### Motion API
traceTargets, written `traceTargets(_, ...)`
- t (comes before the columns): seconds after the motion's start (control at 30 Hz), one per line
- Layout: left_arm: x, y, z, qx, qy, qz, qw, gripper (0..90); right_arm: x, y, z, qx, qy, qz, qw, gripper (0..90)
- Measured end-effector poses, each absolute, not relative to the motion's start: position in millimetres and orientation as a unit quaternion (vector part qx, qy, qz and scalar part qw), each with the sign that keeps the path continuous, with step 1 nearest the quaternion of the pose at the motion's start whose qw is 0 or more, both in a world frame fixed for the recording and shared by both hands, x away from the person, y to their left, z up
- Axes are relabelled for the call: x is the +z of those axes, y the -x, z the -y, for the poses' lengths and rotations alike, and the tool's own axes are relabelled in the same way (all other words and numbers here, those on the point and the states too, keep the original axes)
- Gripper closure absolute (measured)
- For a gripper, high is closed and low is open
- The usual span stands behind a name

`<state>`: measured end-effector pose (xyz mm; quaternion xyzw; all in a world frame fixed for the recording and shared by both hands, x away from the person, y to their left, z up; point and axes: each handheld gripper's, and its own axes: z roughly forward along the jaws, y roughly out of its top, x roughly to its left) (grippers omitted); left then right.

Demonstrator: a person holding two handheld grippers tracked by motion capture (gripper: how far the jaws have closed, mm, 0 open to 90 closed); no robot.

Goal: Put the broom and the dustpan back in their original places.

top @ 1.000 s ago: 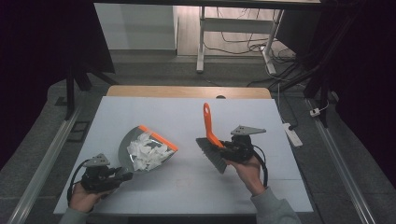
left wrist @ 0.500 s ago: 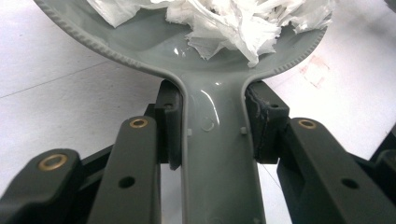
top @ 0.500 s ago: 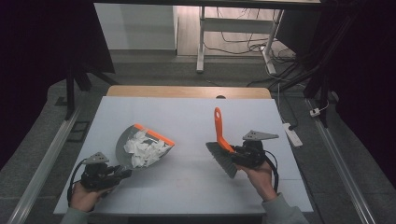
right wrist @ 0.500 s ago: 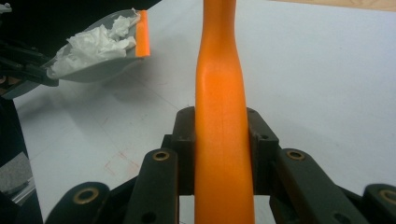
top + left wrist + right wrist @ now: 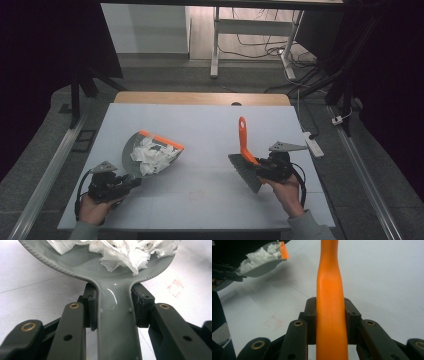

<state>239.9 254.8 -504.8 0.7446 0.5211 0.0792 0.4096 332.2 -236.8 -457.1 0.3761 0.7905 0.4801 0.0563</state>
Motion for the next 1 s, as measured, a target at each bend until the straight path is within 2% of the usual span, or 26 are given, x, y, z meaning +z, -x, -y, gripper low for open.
traceTargets(0.67, -512.3, -243.8, -243.6, 0.116, -0.694, -0.593, 0.393, 61.3, -468.5, -332.0, 261.1, 0.458, -0.411, -0.787, 0.036, 70.3)
traceTargets(1.0, -522.9, -255.0, -238.6, 0.114, -0.678, -0.624, 0.371, 61.3, -475.2, -338.5, 267.7, 0.444, -0.429, -0.786, 0.021, 70.3)
